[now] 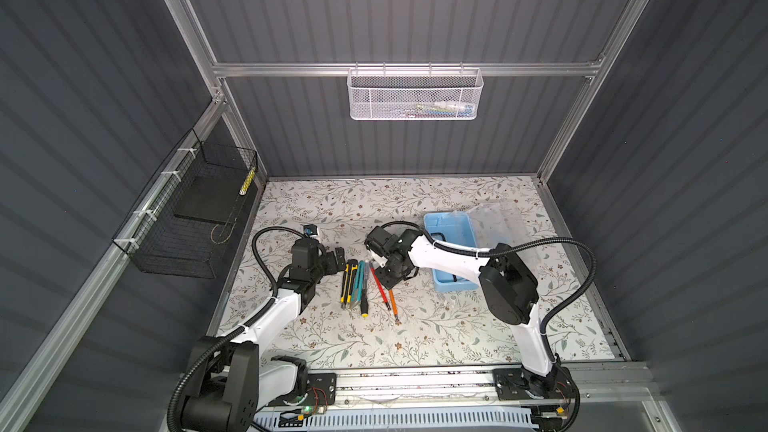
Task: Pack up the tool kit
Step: 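Move the right gripper back over the orange-handled hex key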
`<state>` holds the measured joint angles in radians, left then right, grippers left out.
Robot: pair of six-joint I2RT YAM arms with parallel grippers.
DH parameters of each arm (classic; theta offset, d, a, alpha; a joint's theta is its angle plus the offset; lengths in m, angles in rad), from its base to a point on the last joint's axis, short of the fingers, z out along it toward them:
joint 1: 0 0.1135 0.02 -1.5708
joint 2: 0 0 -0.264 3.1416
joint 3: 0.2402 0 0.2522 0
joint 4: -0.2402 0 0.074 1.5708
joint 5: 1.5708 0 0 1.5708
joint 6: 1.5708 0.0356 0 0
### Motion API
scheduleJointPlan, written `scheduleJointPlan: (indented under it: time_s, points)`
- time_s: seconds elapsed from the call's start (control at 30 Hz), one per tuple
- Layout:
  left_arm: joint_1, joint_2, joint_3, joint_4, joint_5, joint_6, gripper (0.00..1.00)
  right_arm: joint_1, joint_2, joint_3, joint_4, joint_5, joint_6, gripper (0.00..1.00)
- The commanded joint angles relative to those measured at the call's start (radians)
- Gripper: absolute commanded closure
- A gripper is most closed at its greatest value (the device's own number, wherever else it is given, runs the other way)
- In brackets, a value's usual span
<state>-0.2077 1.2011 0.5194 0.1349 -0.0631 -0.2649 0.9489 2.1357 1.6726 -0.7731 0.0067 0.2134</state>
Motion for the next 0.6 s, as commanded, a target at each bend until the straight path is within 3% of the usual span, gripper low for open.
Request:
scheduleJointPlan:
  time_s: [0.0,0.57]
  points:
    - [0.005,0.006,0.014,-0.015,-0.009,0.003,0.0,0.013,0.025,-0.006,-0.008,0.013,0.022,0.54]
    - [0.005,0.003,0.013,-0.015,-0.012,0.001,0.0,0.013,0.08,0.03,-0.049,0.064,0.049,0.58]
